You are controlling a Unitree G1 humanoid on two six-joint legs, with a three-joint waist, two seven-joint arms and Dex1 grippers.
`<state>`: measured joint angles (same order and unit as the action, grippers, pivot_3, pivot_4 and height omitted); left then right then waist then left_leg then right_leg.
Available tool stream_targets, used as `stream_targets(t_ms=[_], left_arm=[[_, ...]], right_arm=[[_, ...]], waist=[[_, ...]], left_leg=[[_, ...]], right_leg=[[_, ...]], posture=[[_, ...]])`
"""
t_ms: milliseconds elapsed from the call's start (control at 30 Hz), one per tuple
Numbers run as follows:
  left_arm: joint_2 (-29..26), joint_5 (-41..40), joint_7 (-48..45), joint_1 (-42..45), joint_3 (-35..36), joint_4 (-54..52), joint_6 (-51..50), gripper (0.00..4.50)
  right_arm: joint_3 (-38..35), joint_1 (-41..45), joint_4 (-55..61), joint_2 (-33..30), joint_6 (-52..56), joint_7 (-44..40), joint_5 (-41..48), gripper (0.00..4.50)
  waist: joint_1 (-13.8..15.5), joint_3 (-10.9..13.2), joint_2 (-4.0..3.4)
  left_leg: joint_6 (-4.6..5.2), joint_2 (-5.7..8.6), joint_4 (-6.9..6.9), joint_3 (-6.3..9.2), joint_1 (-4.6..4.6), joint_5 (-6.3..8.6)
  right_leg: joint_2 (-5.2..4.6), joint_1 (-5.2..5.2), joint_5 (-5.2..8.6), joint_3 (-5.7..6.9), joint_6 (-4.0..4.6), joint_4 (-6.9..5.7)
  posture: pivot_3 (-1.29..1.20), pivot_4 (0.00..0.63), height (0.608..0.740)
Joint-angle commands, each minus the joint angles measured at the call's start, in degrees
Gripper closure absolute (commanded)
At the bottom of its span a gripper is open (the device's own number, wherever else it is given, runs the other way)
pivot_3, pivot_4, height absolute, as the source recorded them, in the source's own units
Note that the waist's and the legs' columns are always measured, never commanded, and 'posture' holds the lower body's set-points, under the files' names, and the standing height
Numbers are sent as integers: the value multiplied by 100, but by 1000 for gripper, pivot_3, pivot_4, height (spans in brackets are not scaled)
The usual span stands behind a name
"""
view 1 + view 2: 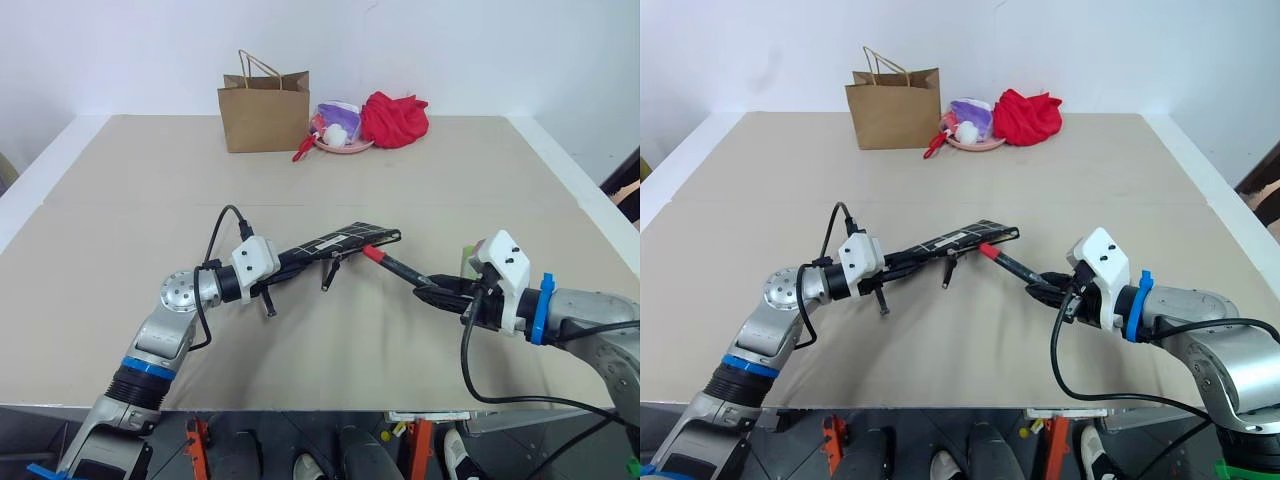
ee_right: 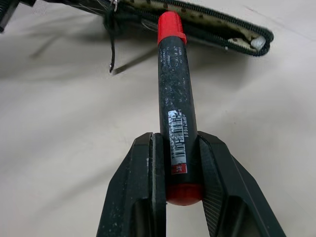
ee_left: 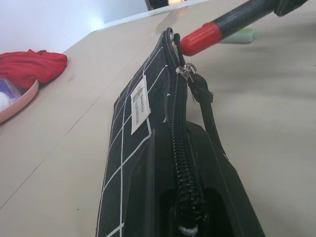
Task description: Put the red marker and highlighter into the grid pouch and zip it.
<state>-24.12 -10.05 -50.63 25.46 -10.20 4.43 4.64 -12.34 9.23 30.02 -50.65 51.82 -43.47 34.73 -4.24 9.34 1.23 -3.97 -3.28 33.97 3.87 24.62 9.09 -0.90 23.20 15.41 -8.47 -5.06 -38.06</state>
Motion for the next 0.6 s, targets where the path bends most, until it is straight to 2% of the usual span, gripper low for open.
stream_targets(t_ms=[33,467,600], left_arm=[[-11,-18,16,4,84,-226,84,4500],[-12,-18,19,3,82,-228,83,4500],[9,10,75,-71,59,-282,38,4500]], right_arm=[[-90,26,46,-70,-98,22,-21,3896],[-90,27,47,-65,-96,17,-29,3896],[17,504,-231,-48,27,-82,132,3896]], waist=[[0,0,0],[0,0,0],[-6,0,0]], left_leg=[[0,0,0,0,0,0],[0,0,0,0,0,0],[0,0,2,0,0,0]], right_leg=[[0,0,0,0,0,0],[0,0,0,0,0,0],[0,0,-2,0,0,0]], posture=[[0,150,740],[0,150,740],[0,150,740]])
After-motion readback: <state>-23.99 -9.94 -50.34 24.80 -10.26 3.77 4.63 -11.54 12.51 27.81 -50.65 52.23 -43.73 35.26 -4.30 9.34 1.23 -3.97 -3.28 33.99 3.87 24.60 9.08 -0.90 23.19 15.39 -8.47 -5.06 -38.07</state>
